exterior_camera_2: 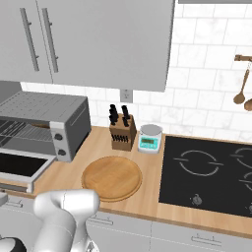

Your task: Pick up the kebab skewer and baguette bread, and place them inside the toaster oven. Close the toaster oven door and start by setting the timer.

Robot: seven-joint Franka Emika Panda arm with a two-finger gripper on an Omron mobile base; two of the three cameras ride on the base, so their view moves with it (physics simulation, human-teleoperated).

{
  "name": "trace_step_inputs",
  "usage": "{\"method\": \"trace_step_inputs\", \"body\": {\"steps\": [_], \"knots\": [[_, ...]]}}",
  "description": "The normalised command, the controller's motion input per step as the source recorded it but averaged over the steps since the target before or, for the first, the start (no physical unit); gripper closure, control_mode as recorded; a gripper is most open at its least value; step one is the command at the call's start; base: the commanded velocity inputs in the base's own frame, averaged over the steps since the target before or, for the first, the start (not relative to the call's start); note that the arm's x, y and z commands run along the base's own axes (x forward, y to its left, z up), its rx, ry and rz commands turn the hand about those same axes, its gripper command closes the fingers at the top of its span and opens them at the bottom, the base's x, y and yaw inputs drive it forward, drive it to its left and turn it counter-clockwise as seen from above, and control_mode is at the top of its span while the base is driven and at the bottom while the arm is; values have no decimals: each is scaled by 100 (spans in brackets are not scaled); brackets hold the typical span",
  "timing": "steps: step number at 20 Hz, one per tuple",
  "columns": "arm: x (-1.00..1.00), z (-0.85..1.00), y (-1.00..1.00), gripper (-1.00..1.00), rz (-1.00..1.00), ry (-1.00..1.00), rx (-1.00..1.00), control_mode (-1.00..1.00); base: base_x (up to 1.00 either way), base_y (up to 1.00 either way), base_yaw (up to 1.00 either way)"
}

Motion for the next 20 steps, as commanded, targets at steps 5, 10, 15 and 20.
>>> {"method": "trace_step_inputs", "body": {"steps": [5, 10, 15, 20], "knots": [[10, 26, 0, -100, 2, 0, 0, -100, 0, 0, 0], [29, 24, 0, -100, 0, 0, 0, -100, 0, 0, 0], [36, 28, 0, -100, 0, 0, 0, -100, 0, 0, 0], [30, 28, 0, -100, 0, 0, 0, -100, 0, 0, 0]]}}
